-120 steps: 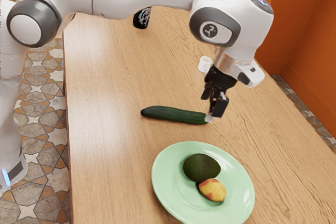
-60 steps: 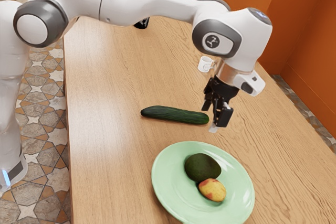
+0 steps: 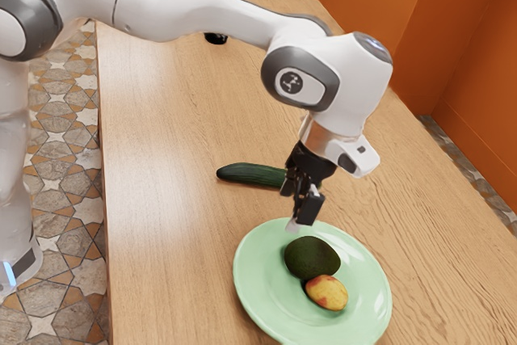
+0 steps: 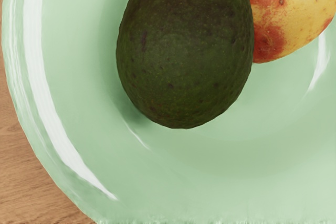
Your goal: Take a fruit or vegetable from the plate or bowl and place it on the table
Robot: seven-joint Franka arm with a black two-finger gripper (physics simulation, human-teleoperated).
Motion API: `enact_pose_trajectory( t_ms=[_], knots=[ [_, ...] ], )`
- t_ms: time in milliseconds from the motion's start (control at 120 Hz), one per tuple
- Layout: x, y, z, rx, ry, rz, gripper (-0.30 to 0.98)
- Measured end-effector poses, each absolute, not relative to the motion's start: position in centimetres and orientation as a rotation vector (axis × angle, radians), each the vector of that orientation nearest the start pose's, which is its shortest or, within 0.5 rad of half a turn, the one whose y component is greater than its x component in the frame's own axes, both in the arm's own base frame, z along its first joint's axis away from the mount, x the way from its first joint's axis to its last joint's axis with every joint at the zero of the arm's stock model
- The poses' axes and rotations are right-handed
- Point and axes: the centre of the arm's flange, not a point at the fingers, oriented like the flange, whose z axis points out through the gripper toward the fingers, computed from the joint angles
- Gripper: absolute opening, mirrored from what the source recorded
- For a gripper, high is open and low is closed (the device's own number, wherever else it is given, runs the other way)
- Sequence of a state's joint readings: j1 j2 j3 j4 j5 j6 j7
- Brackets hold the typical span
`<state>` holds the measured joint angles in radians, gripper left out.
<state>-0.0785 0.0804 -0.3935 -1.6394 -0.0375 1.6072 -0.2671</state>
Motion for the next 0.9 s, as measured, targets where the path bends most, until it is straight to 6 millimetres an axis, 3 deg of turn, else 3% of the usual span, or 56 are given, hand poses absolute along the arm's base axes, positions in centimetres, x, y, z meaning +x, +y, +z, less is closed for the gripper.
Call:
enact_pose_trajectory(
  t_ms=[75, 258, 467, 675, 900],
  knots=[
    [51.3, -25.3, 55.2, -3.145, 0.31, 0.194, 0.69],
    [53.6, -21.8, 54.8, -3.153, 0.243, 0.183, 0.69],
    [51.9, -27.6, 54.2, -3.144, 0.45, 0.156, 0.69],
    [54.1, -27.5, 53.5, -3.172, 0.465, 0.146, 0.69],
    [53.8, -28.4, 52.0, -3.169, 0.509, 0.189, 0.69]
  ],
)
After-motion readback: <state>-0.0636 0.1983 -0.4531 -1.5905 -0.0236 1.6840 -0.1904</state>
